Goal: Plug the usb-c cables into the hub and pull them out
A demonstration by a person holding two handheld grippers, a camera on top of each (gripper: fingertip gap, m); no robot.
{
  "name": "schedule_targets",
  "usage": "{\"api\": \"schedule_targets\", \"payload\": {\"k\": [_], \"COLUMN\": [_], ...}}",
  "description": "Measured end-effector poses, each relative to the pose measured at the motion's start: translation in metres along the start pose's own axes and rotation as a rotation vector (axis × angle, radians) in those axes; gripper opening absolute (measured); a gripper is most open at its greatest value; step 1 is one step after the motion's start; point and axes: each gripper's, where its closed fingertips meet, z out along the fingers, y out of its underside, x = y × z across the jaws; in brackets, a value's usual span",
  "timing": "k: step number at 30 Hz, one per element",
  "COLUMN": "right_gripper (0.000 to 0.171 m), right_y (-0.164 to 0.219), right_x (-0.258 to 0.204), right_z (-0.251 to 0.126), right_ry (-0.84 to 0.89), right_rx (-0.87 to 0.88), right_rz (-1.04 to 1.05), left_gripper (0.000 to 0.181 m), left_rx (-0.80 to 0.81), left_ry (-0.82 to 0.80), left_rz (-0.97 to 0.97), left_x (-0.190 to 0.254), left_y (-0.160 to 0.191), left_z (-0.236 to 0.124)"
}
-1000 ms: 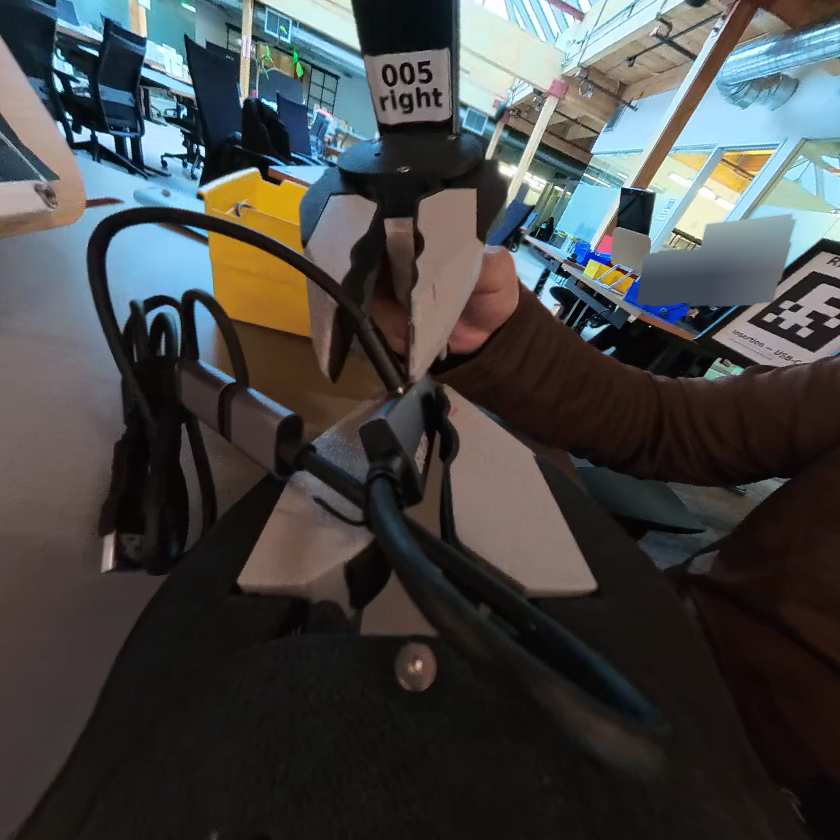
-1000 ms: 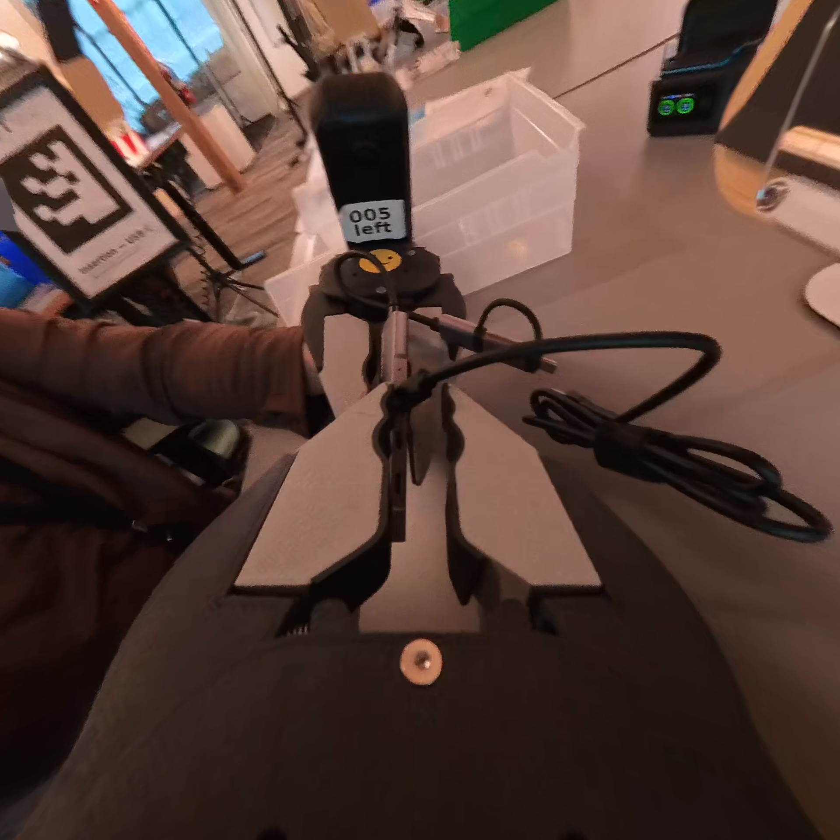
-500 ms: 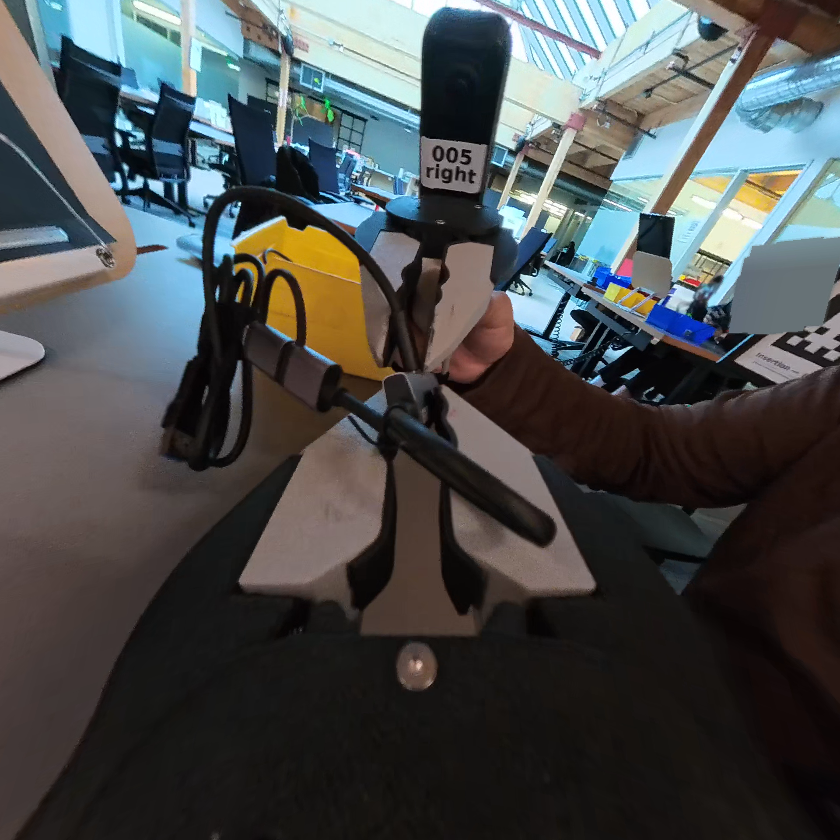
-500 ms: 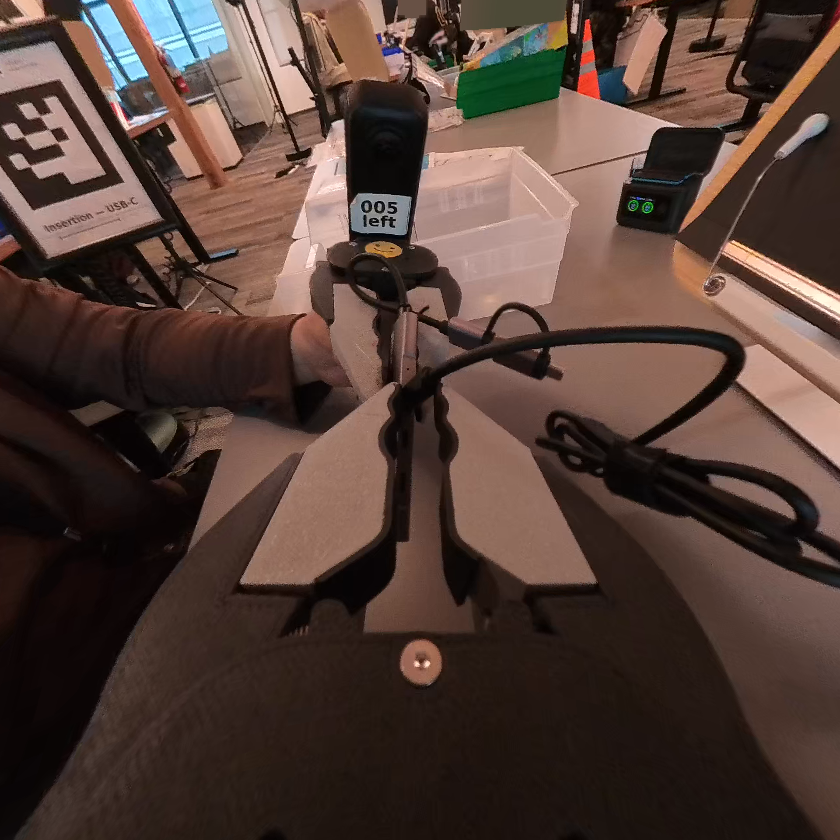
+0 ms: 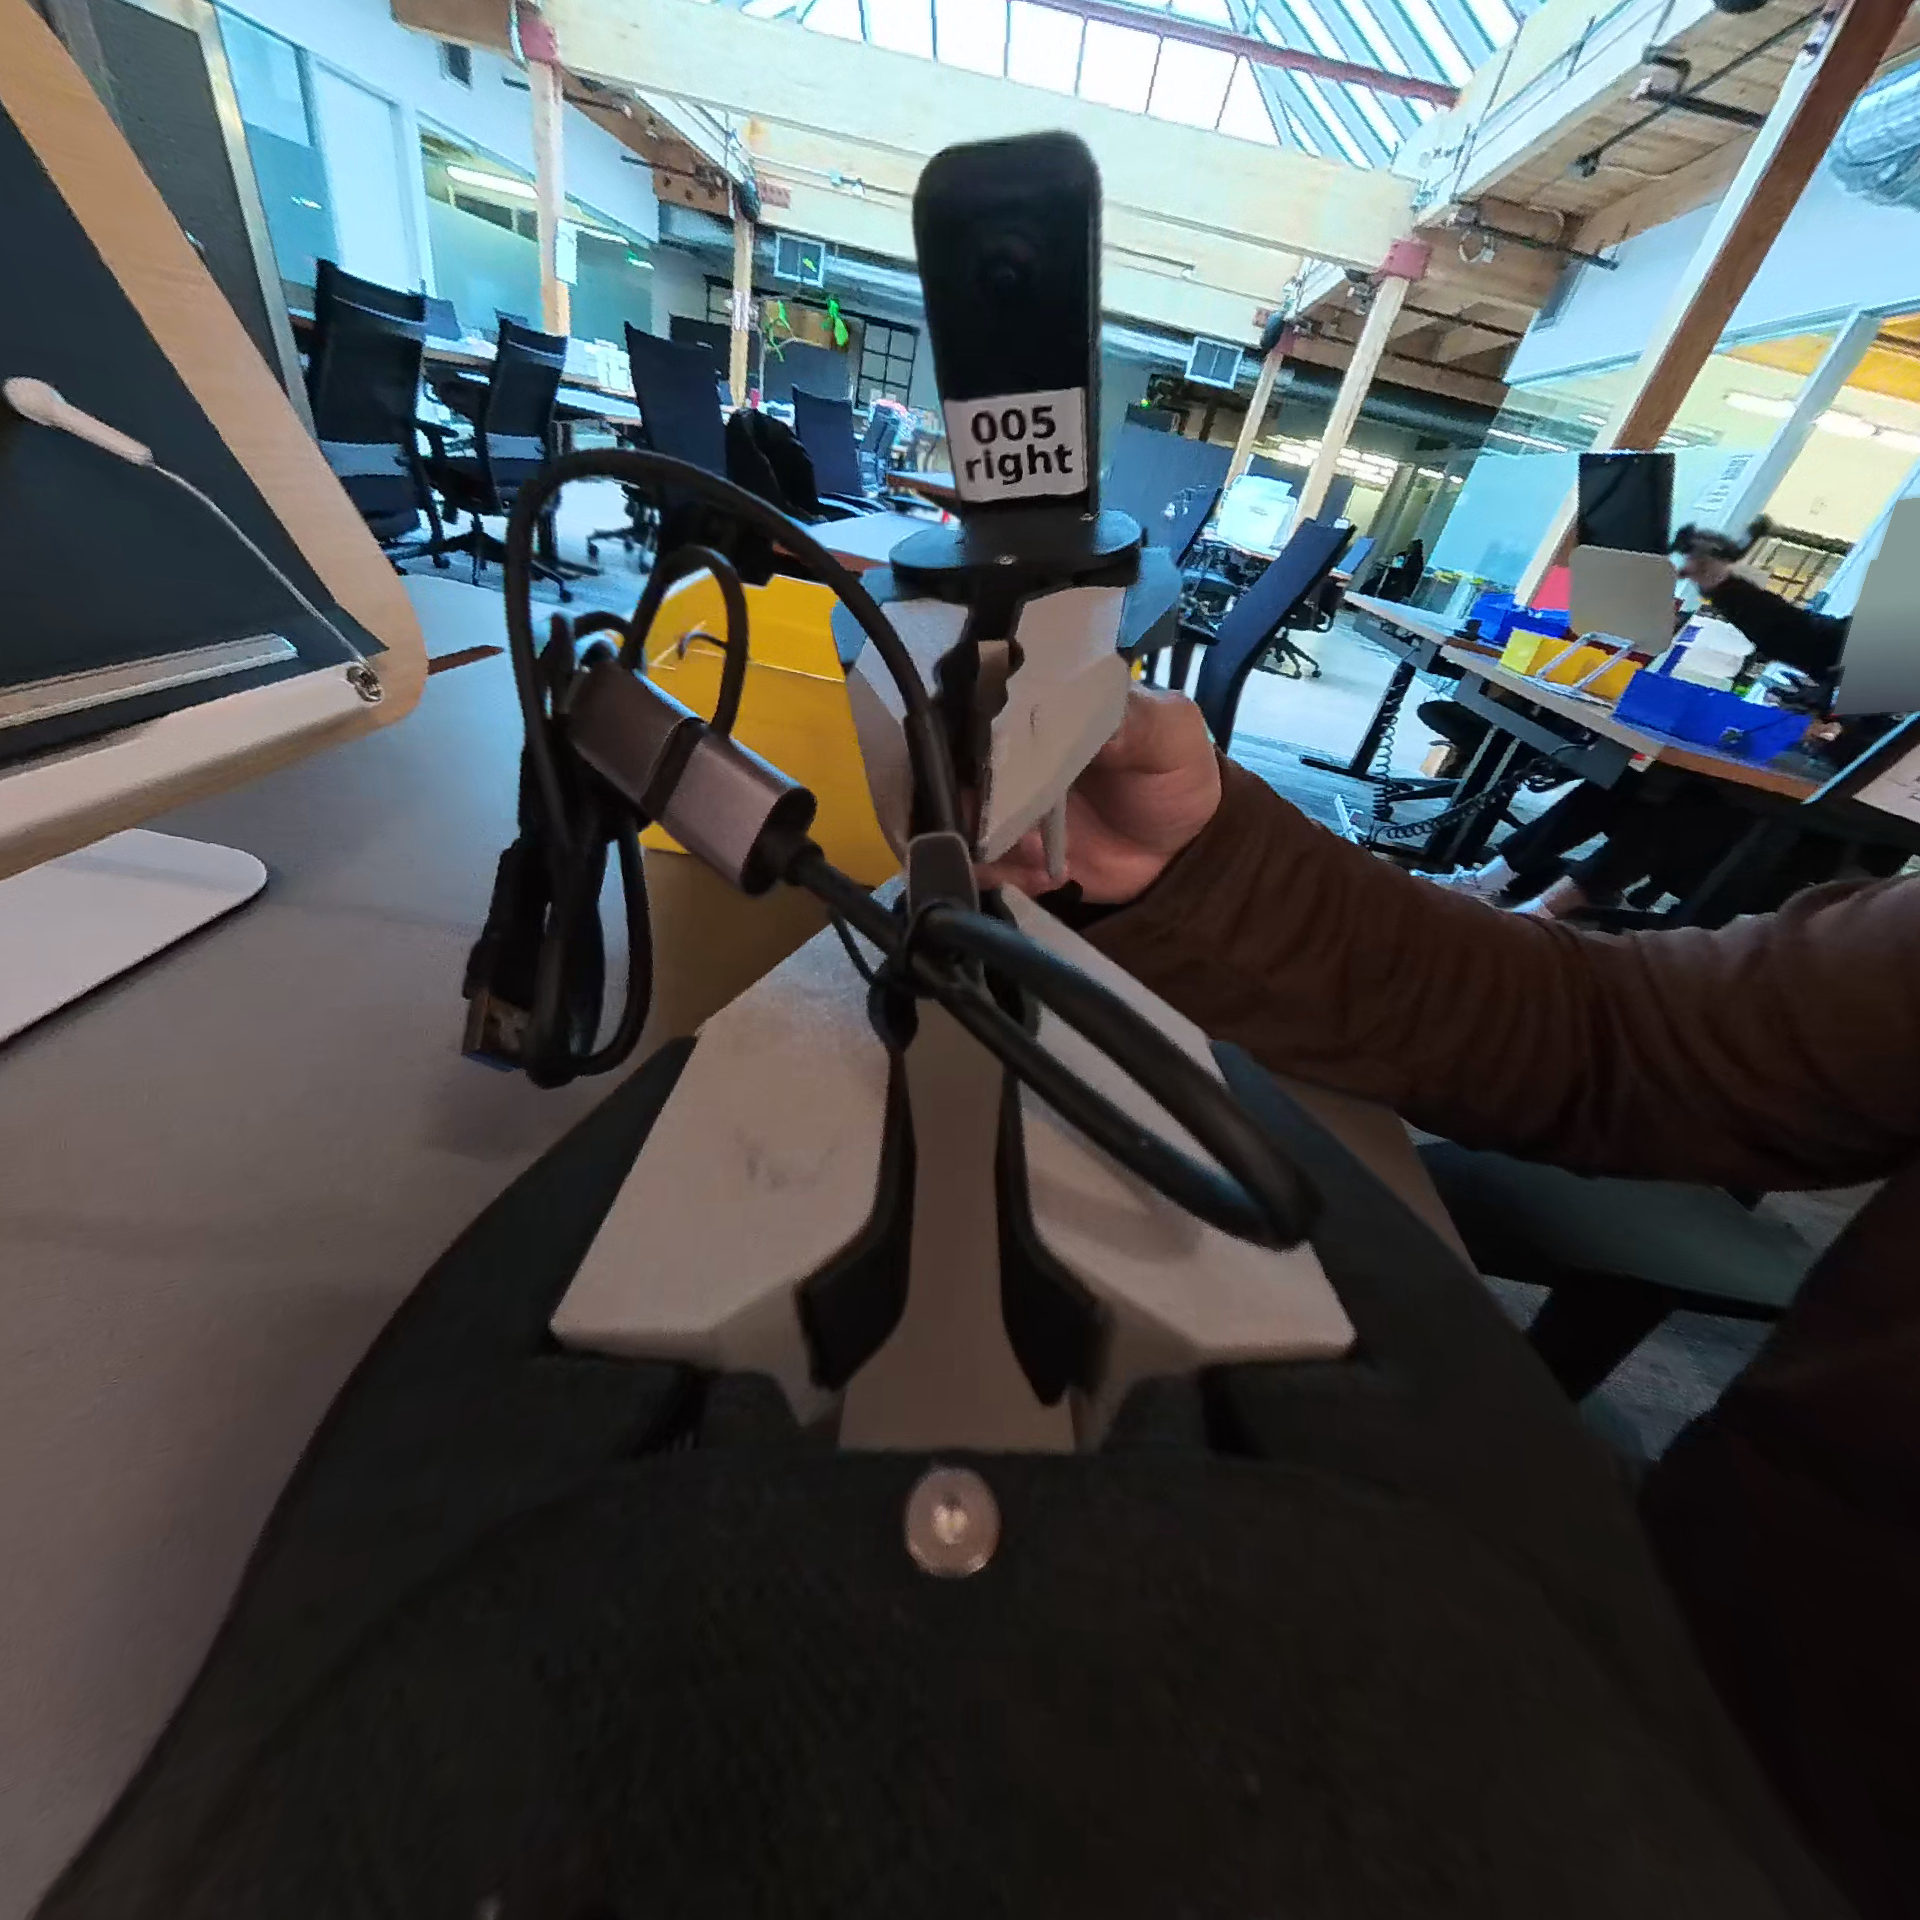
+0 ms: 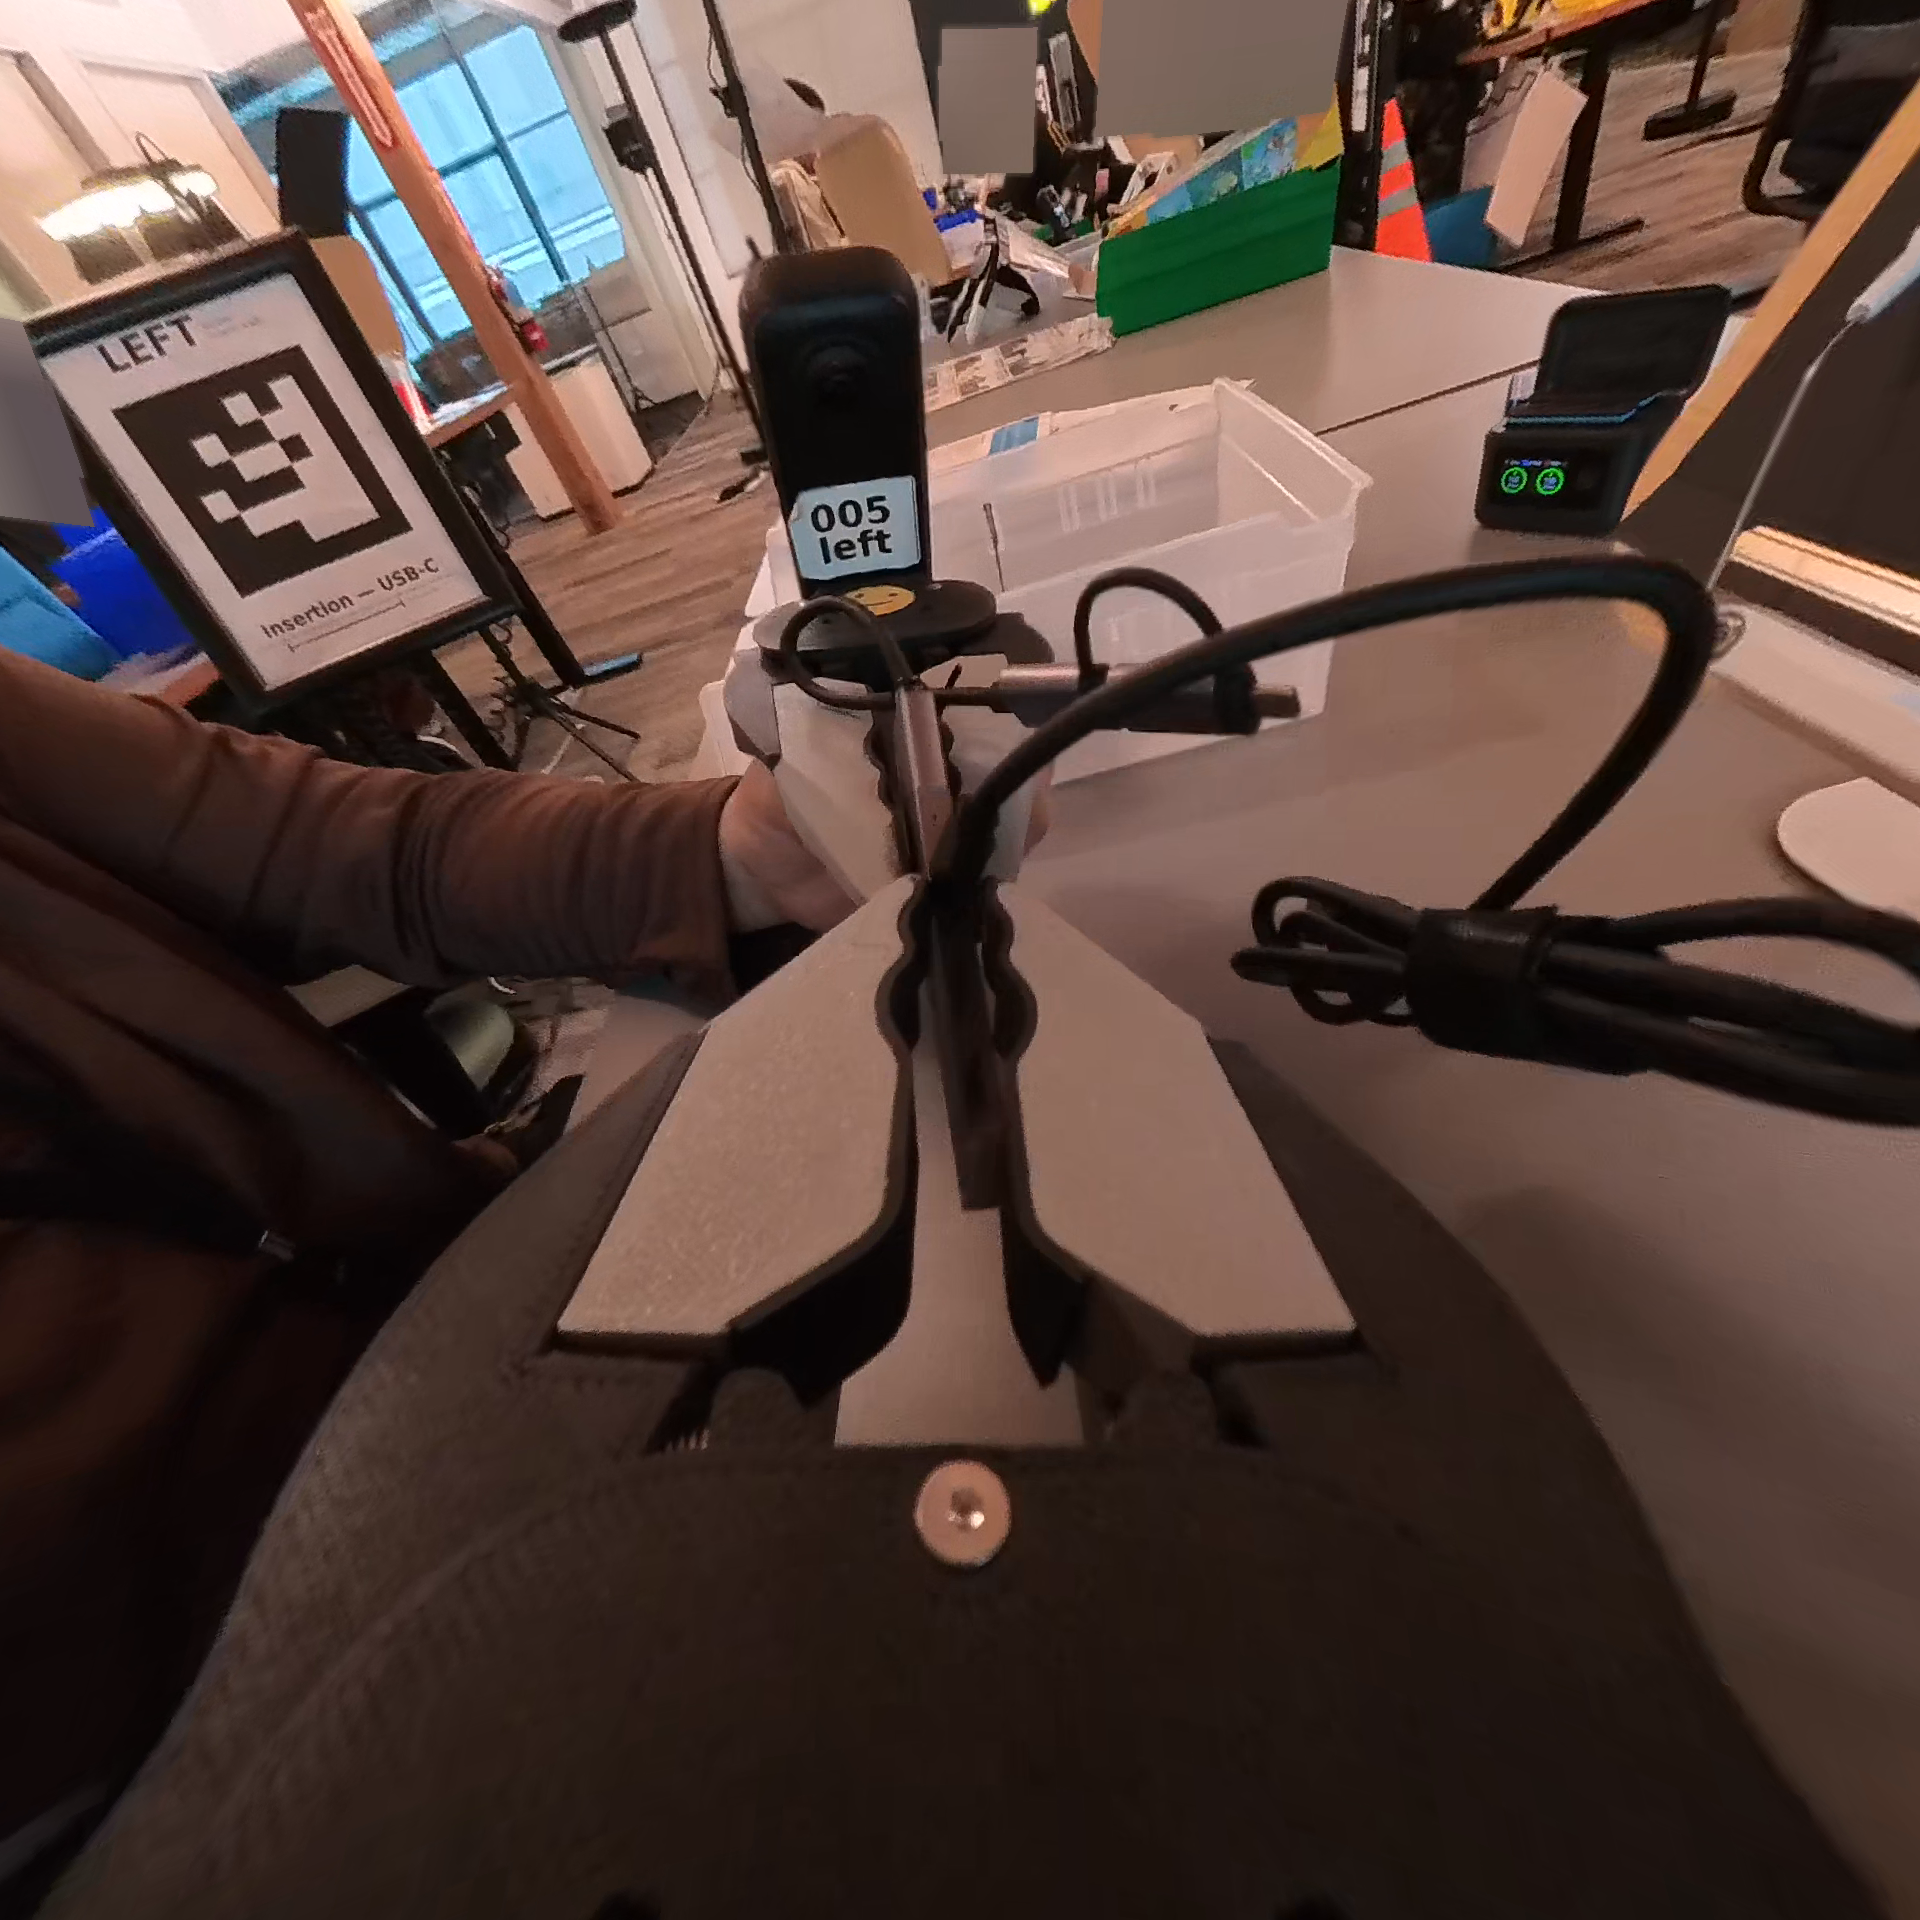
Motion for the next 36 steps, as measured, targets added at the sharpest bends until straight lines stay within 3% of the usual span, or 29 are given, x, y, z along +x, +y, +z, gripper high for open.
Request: {"api": "schedule_targets", "payload": {"k": [12, 18, 22, 30, 31, 34, 36], "right_gripper": [0.005, 0.004, 0.003, 0.003, 0.003, 0.002, 0.002], "right_y": [-0.006, -0.011, -0.02, -0.048, -0.057, -0.093, -0.096], "right_x": [0.008, 0.016, 0.019, 0.014, 0.016, 0.029, 0.019], "right_z": [0.006, 0.013, 0.016, 0.024, 0.02, -0.045, -0.053], "right_ry": [-0.011, 0.021, 0.011, 0.062, 0.096, 0.135, 0.087], "right_rx": [0.098, 0.171, 0.281, 0.441, 0.503, 0.824, 0.789], "right_rz": [0.105, 0.137, 0.228, 0.187, 0.18, 0.207, 0.144], "left_gripper": [0.007, 0.007, 0.008, 0.008, 0.008, 0.005, 0.004], "left_rx": [0.044, 0.079, 0.14, 0.267, 0.282, 0.212, 0.205], "left_ry": [-0.012, -0.017, -0.024, 0.004, 0.009, 0.025, -0.015], "left_rz": [-0.053, -0.18, -0.245, -0.279, -0.277, -0.229, -0.176], "left_x": [-0.009, -0.017, -0.021, -0.019, -0.017, -0.002, -0.002], "left_y": [-0.003, -0.006, -0.014, -0.039, -0.042, -0.035, -0.039], "left_z": [-0.002, -0.008, -0.012, -0.025, -0.028, -0.022, -0.02]}}
